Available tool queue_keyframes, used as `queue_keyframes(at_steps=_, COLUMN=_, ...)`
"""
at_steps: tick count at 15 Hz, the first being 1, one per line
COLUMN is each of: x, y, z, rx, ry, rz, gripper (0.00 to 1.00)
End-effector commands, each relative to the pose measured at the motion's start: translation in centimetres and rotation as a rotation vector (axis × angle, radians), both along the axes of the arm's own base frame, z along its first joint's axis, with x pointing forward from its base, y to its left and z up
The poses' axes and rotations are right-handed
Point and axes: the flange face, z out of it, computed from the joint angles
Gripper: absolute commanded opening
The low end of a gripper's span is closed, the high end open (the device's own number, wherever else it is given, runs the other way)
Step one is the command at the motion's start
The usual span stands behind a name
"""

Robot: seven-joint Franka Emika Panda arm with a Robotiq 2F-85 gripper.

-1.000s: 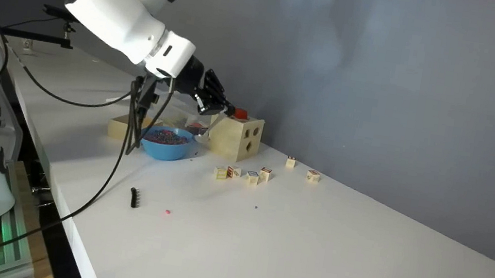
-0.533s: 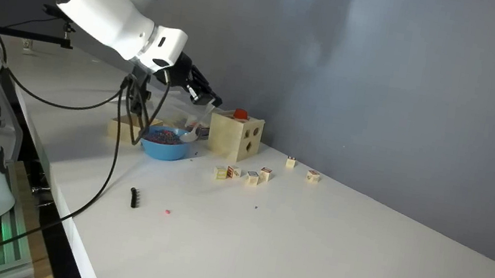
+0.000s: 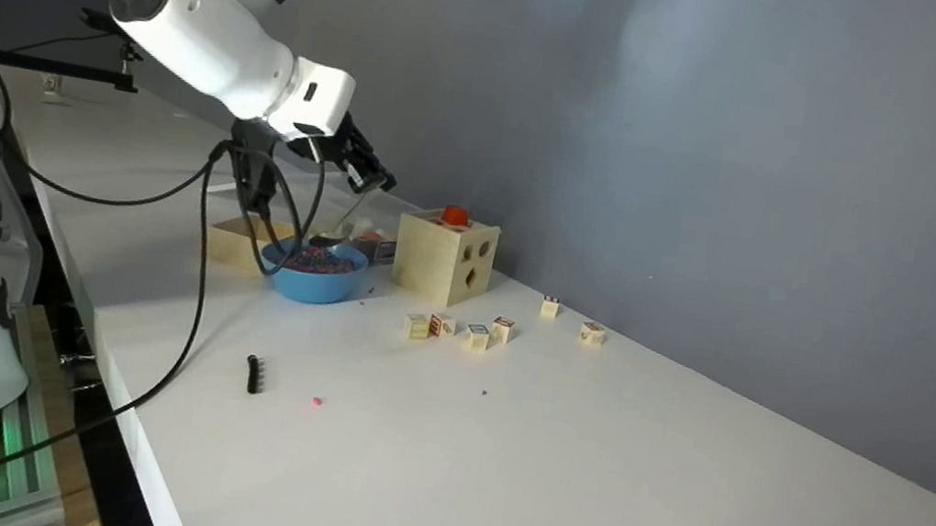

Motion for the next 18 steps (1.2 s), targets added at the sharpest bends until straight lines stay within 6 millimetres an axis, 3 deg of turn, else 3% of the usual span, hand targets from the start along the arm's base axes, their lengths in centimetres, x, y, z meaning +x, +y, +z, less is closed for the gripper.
queue_keyframes(at_steps=1, x=0.0, y=0.1, z=-0.1, rx=0.002, ry=0.003, rz=0.005, gripper=0.04)
queue_keyframes(at_steps=2, x=0.4, y=0.7, z=-0.2, rx=0.053, ry=-0.044, rz=0.06, gripper=0.01)
queue_keyframes(at_steps=9, x=2.6, y=4.6, z=-0.3, rx=-0.085, ry=-0.14, rz=0.188, gripper=0.01)
queue_keyframes(at_steps=18, x=2.2, y=3.9, z=-0.4, rx=-0.374, ry=-0.176, rz=0.264, gripper=0.01)
